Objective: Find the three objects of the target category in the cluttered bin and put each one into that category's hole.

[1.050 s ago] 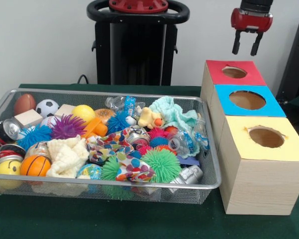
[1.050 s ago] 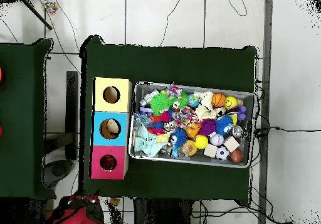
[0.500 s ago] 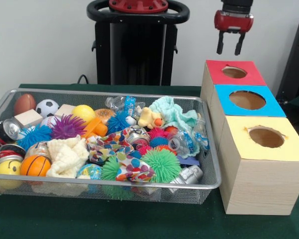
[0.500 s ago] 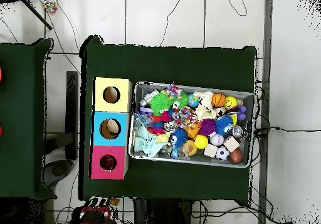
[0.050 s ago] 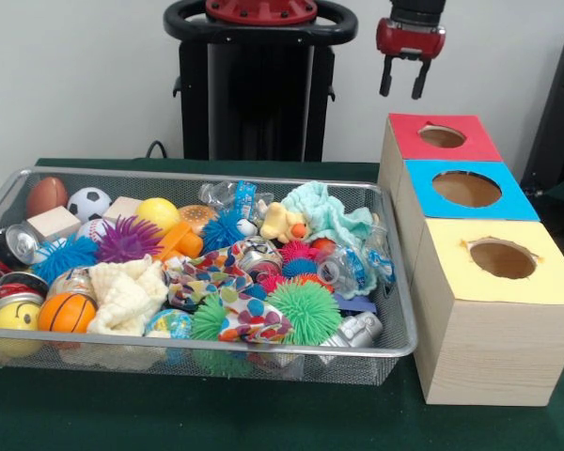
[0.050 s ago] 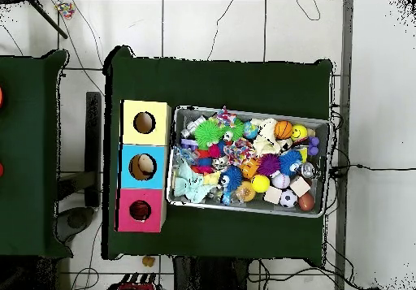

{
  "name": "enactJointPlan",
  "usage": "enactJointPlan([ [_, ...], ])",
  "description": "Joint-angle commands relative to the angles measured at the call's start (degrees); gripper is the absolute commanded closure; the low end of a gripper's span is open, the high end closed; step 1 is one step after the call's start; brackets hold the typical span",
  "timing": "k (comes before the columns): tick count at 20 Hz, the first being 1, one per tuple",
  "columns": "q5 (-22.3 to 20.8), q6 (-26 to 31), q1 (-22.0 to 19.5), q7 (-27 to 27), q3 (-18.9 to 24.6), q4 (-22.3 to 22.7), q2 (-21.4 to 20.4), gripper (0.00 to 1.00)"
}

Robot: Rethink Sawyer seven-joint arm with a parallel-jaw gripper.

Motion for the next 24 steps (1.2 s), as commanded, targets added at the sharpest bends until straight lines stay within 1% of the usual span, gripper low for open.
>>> enactJointPlan([
  [1,5.7,-1.1,3.7,10.9,-1.2,0.0,2.1,0.0],
  [3,7.7,0.5,6.2,11.1,-2.2,-0.2,1.8,0.0],
  [6,9.4,1.1,7.7,11.1,-2.5,-0.7,2.4,0.0],
  [11,10.9,-1.4,8.2,12.3,-0.3,-0.8,5.9,0.0],
  [16,12.7,-0.4,8.2,12.5,1.4,-1.3,7.1,0.0],
  [18,13.8,-0.7,8.2,12.6,2.1,-2.8,9.0,0.0],
  [21,14.5,-2.4,6.8,12.6,4.2,-5.3,13.4,0.0],
  [23,15.0,-4.4,6.2,12.8,4.9,-6.7,16.1,0.0],
  [24,15.1,-4.5,6.1,12.5,5.0,-7.1,16.6,0.0],
])
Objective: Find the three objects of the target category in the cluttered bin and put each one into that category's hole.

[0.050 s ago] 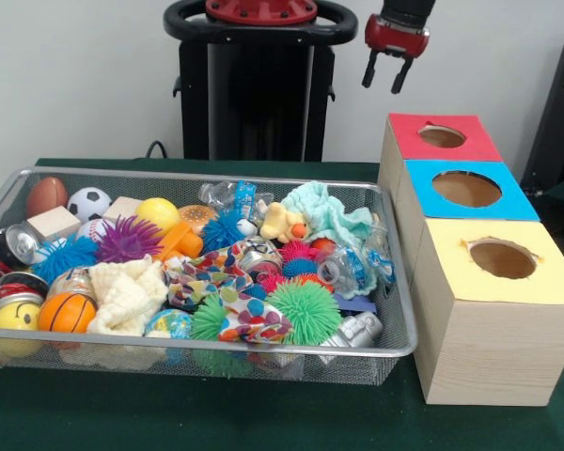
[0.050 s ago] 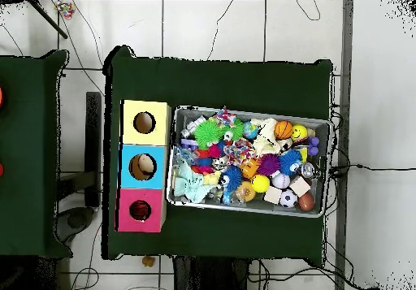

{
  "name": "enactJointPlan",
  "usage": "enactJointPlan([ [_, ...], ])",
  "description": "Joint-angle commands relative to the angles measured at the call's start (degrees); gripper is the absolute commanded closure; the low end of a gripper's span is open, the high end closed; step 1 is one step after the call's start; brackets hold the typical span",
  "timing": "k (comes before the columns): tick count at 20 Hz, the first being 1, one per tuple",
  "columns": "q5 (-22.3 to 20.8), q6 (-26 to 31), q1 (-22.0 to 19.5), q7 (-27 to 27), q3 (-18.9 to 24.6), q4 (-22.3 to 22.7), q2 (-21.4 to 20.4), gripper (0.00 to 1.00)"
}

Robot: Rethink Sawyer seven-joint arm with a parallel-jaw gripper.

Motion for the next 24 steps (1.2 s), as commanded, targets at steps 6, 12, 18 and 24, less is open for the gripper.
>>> enactJointPlan([
  [6,7.2,-4.0,-1.8,11.5,5.8,-10.6,11.6,0.0],
  [12,8.8,-2.7,-0.6,11.5,5.3,-10.6,11.7,0.0],
  [18,10.9,-1.0,0.5,11.1,5.4,-11.0,10.8,0.0],
  [24,13.8,1.4,2.6,10.6,5.3,-12.3,10.7,0.0],
])
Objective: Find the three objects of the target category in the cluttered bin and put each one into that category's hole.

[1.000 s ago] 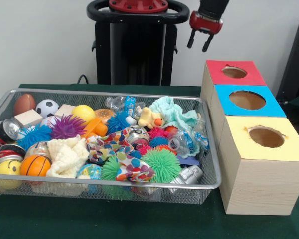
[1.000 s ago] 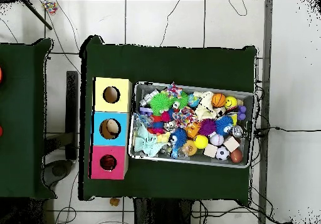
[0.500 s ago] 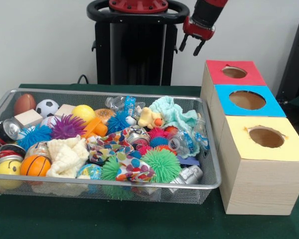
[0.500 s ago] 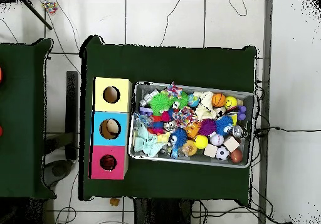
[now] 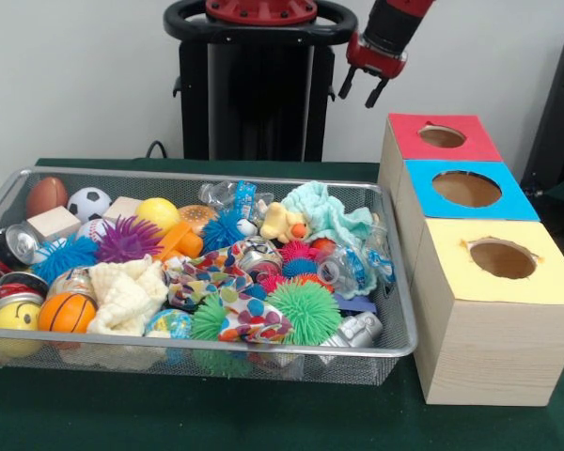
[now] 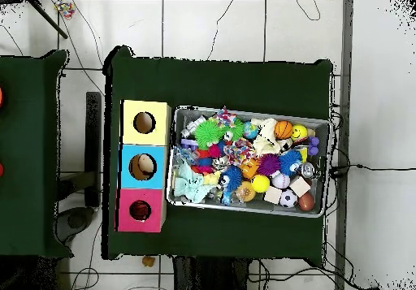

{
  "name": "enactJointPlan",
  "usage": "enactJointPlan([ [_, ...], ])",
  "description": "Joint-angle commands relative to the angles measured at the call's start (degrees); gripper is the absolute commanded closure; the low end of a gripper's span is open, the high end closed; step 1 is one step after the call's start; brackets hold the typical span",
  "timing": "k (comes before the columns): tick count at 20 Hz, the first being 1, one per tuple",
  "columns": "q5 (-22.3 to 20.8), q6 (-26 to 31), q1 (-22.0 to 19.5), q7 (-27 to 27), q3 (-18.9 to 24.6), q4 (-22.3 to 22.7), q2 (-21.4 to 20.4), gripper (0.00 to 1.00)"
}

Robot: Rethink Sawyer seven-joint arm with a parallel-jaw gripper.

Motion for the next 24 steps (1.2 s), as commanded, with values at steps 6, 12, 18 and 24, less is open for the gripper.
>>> enactJointPlan([
  [6,9.8,2.2,2.4,9.9,3.8,-11.7,0.7,0.0],
  [12,9.7,0.6,1.5,9.8,4.6,-11.0,1.4,0.0],
  [18,10.6,1.9,2.7,8.9,3.7,-12.4,2.6,0.0],
  [24,10.4,0.3,1.7,8.3,6.1,-15.7,4.9,0.0],
])
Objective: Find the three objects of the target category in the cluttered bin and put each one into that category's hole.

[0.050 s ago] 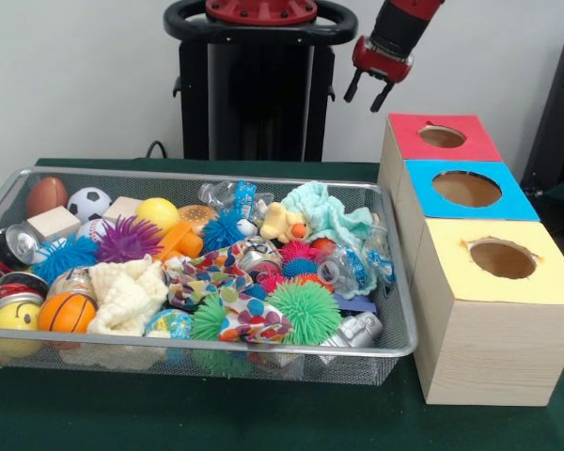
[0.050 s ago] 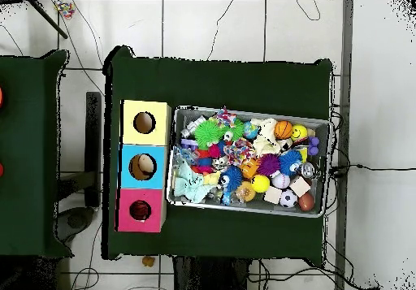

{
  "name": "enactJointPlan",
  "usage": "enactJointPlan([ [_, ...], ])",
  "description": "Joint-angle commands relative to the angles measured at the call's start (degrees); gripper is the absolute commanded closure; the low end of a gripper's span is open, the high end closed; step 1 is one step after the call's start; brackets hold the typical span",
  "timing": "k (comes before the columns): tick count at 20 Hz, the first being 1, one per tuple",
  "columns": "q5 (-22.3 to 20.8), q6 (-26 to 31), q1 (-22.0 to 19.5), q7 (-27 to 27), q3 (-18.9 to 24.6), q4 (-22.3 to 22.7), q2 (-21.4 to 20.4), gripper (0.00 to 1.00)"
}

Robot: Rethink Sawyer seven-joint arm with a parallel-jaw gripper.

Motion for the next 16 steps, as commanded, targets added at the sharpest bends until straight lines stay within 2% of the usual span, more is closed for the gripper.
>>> enactJointPlan([
  [1,5.1,0.2,-1.9,8.2,6.4,-15.3,4.3,0.0],
  [9,5.8,2.9,-0.8,8.1,6.4,-17.7,4.1,0.0],
  [16,6.2,5.2,0.3,7.8,5.7,-17.9,2.9,0.0],
])
